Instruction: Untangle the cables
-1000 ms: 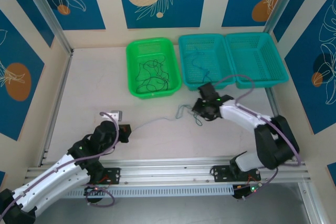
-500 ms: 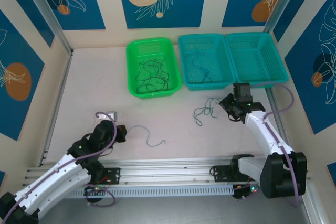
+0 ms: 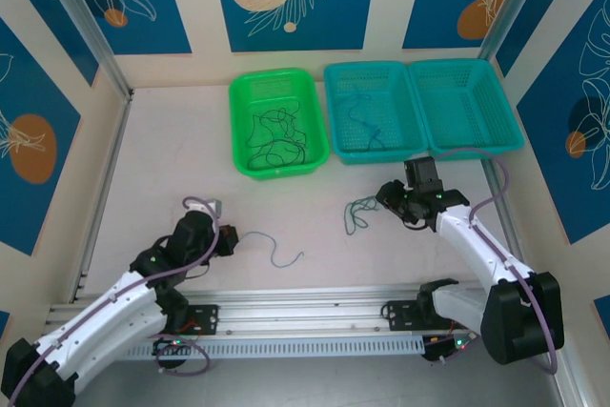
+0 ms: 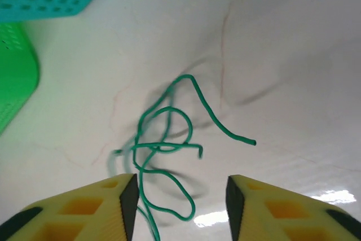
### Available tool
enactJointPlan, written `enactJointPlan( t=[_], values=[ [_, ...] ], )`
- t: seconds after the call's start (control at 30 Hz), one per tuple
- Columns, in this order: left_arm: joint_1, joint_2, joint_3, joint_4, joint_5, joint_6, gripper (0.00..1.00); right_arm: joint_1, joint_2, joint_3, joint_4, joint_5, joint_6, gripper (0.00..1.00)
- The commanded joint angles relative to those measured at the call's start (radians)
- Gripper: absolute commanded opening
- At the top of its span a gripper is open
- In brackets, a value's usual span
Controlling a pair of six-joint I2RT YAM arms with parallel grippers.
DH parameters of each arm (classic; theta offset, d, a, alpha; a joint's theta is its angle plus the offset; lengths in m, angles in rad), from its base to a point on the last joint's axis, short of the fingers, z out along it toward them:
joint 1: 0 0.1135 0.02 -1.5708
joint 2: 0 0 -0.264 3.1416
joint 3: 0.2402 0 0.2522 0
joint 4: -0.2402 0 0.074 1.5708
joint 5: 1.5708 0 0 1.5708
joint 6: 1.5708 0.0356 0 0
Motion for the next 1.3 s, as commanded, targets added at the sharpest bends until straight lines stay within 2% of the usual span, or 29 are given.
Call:
enactJointPlan(
  t=[0.0,0.1,0.2,0.27,0.33,0.47,0.6,0.8,0.9,0.97,1.0,1.07,1.13,1.17,1.2,1.27],
  values=[
    [0.01,0.029,0.061,0.085,0.13,0.062,0.0,0.014,-0.068,0.054,-0.059,0.017,-0.049,0.49],
    [0.009,0.059,0.088,0.165,0.241,0.07,0.0,0.113,-0.156,0.092,0.007,-0.032,-0.166,0.49],
    [0.009,0.08,0.125,0.244,0.311,0.066,0.0,0.257,-0.179,0.084,0.166,-0.2,-0.273,0.49],
    [0.008,0.093,0.166,0.269,0.328,0.069,0.0,0.376,-0.155,0.062,0.261,-0.243,-0.316,0.53],
    [0.006,0.108,0.205,0.269,0.333,0.081,0.0,0.468,-0.105,0.051,0.309,-0.225,-0.335,0.56],
    [0.004,0.142,0.257,0.259,0.347,0.103,0.0,0.595,0.029,0.006,0.467,-0.255,-0.29,0.64],
    [0.004,0.157,0.263,0.261,0.35,0.106,0.0,0.654,0.152,-0.062,0.656,-0.249,-0.209,0.66],
    [0.003,0.145,0.24,0.258,0.338,0.103,0.0,0.688,0.31,-0.056,0.772,-0.148,-0.176,0.64],
    [0.003,0.137,0.237,0.248,0.333,0.106,0.0,0.69,0.369,-0.023,0.765,-0.076,-0.177,0.62],
    [0.001,0.133,0.234,0.24,0.329,0.108,0.0,0.69,0.403,0.009,0.748,-0.059,-0.19,0.53],
    [0.002,0.129,0.232,0.238,0.328,0.109,0.0,0.692,0.41,0.016,0.748,-0.053,-0.187,0.43],
    [0.002,0.12,0.23,0.223,0.312,0.115,0.0,0.695,0.414,0.026,0.746,-0.041,-0.178,0.16],
    [0.002,0.108,0.229,0.199,0.285,0.124,0.0,0.7,0.395,0.028,0.73,-0.017,-0.168,0.01],
    [0.001,0.1,0.228,0.184,0.269,0.13,0.01,0.7,0.375,0.023,0.717,0.001,-0.159,0.0],
    [0.002,0.091,0.226,0.178,0.261,0.134,0.07,0.701,0.353,0.02,0.706,0.015,-0.151,0.0],
    [0.002,0.066,0.211,0.188,0.264,0.146,0.24,0.699,0.285,0.008,0.668,0.057,-0.132,0.0]
  ],
)
